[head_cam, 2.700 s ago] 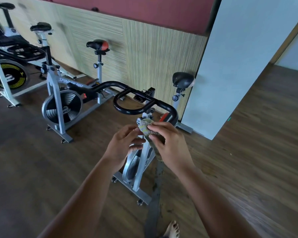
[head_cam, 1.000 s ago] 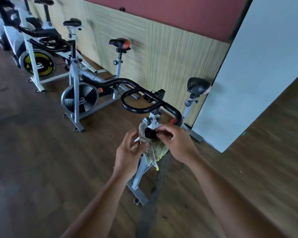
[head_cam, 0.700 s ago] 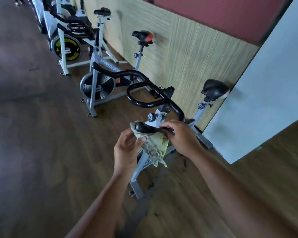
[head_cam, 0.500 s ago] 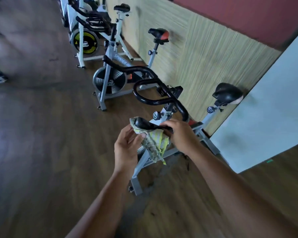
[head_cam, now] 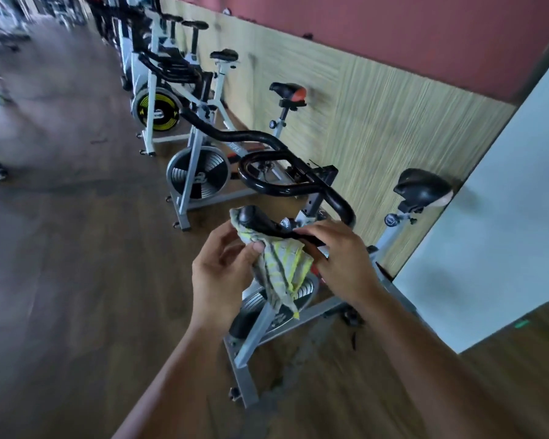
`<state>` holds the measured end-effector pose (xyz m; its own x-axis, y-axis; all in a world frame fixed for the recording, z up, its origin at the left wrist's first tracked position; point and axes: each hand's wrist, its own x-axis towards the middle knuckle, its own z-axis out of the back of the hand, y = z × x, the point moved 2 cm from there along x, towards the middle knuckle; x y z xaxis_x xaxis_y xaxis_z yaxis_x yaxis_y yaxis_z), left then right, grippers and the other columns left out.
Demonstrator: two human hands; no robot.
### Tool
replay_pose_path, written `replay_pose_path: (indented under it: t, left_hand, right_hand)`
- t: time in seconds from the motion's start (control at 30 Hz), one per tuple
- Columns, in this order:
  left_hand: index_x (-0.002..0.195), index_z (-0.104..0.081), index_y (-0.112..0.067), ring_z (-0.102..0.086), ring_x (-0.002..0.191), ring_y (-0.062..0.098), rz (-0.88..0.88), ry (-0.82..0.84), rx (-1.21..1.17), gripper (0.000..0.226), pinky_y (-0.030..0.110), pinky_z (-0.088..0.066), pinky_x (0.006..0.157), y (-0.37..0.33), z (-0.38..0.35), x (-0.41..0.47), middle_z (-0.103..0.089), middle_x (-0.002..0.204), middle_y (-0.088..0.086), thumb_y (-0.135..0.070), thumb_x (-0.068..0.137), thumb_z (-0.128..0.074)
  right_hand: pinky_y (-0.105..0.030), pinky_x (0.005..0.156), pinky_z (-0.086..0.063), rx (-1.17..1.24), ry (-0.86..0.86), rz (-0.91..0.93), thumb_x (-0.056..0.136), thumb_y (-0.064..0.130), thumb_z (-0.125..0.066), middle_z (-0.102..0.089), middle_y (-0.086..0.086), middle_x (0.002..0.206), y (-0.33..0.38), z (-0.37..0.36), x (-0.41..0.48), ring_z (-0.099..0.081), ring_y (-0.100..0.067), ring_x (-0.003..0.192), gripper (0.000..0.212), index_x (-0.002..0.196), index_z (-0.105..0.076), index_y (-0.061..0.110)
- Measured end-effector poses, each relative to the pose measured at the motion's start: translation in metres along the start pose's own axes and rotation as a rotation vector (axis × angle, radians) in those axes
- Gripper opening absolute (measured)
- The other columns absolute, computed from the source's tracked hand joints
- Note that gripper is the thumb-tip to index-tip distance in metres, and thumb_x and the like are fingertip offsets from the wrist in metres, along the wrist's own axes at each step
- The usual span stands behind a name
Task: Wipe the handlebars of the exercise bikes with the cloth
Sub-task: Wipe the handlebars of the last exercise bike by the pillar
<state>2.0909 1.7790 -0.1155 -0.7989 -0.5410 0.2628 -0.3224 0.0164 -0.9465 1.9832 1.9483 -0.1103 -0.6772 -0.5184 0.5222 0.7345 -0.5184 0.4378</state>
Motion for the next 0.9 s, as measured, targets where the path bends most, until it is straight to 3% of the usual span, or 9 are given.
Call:
replay_pose_path:
  t: [0.17,0.3,0.37,0.47,0.6,0.73,0.83,0.9]
  left_hand:
    - [0.122,-0.062,0.000,-0.071,0.086,0.006,-0.199,0.039,-0.054,0.035,0.017,-0.054,0.076,0.018,-0.001,0.005,-0.076,0.093,-0.007,0.001,0.088,-0.068]
    - [0.119,-0.064,-0.003,-0.067,0.084,0.006,-0.299,0.041,-0.125,0.028,0.019,-0.054,0.077,0.032,-0.003,0.006,-0.074,0.090,-0.007,0.002,0.091,-0.065]
    - [0.118,-0.066,-0.009,-0.066,0.085,0.009,-0.375,0.029,-0.110,0.025,0.025,-0.055,0.077,0.042,-0.003,0.009,-0.072,0.092,-0.005,-0.004,0.093,-0.065]
    - [0.117,-0.067,-0.019,-0.061,0.084,0.017,-0.485,0.034,-0.069,0.023,0.045,-0.054,0.078,0.054,-0.005,0.013,-0.069,0.097,0.010,-0.016,0.094,-0.067]
    - [0.118,-0.065,-0.021,-0.068,0.091,0.006,-0.577,0.037,-0.151,0.026,0.021,-0.053,0.079,0.071,-0.013,0.017,-0.072,0.103,-0.008,-0.009,0.095,-0.065]
    - [0.122,-0.064,-0.022,-0.070,0.093,0.013,-0.608,0.053,-0.152,0.029,0.025,-0.055,0.080,0.098,-0.032,0.011,-0.072,0.111,-0.004,-0.014,0.095,-0.067]
    - [0.115,-0.067,-0.024,-0.070,0.090,0.008,-0.605,-0.020,-0.203,0.024,0.023,-0.055,0.079,0.104,-0.034,0.010,-0.074,0.101,-0.010,-0.015,0.093,-0.071]
    - [0.114,-0.069,-0.021,-0.071,0.093,0.014,-0.635,-0.085,-0.247,0.023,0.032,-0.058,0.084,0.097,-0.031,0.012,-0.075,0.100,-0.007,-0.016,0.092,-0.071]
  right_hand:
    - [-0.025,0.092,-0.049,0.036,-0.160,0.103,0.094,0.023,-0.063,-0.071,0.005,0.110,-0.004,-0.012,-0.008,-0.060,-0.010,0.106,0.025,0.116,-0.073,0.016]
    - [-0.030,0.090,-0.051,0.033,-0.232,0.160,0.094,0.027,-0.060,-0.070,0.005,0.112,-0.009,-0.025,-0.017,-0.059,-0.011,0.107,0.030,0.118,-0.072,0.015]
    - [-0.031,0.091,-0.051,-0.001,-0.279,0.218,0.092,0.021,-0.060,-0.069,0.004,0.113,-0.013,-0.028,-0.019,-0.059,-0.015,0.108,0.029,0.118,-0.072,0.014]
    - [-0.029,0.093,-0.048,-0.051,-0.328,0.299,0.088,0.005,-0.062,-0.068,0.002,0.114,-0.019,-0.032,-0.020,-0.059,-0.017,0.109,0.031,0.117,-0.071,0.013]
    - [-0.032,0.094,-0.049,-0.078,-0.367,0.392,0.087,-0.002,-0.059,-0.067,0.000,0.115,-0.028,-0.036,-0.019,-0.059,-0.018,0.109,0.037,0.120,-0.070,0.009]
    - [-0.029,0.099,-0.048,-0.052,-0.358,0.438,0.091,-0.004,-0.060,-0.067,0.001,0.118,-0.034,-0.033,-0.016,-0.061,-0.016,0.111,0.040,0.127,-0.067,0.011]
    - [-0.035,0.098,-0.051,0.006,-0.334,0.429,0.094,-0.002,-0.061,-0.068,0.004,0.115,-0.034,-0.033,-0.016,-0.064,-0.014,0.110,0.036,0.125,-0.069,0.014]
    - [-0.039,0.092,-0.052,0.016,-0.311,0.409,0.094,0.000,-0.060,-0.071,0.002,0.110,-0.034,-0.031,-0.015,-0.065,-0.015,0.104,0.031,0.119,-0.073,0.014]
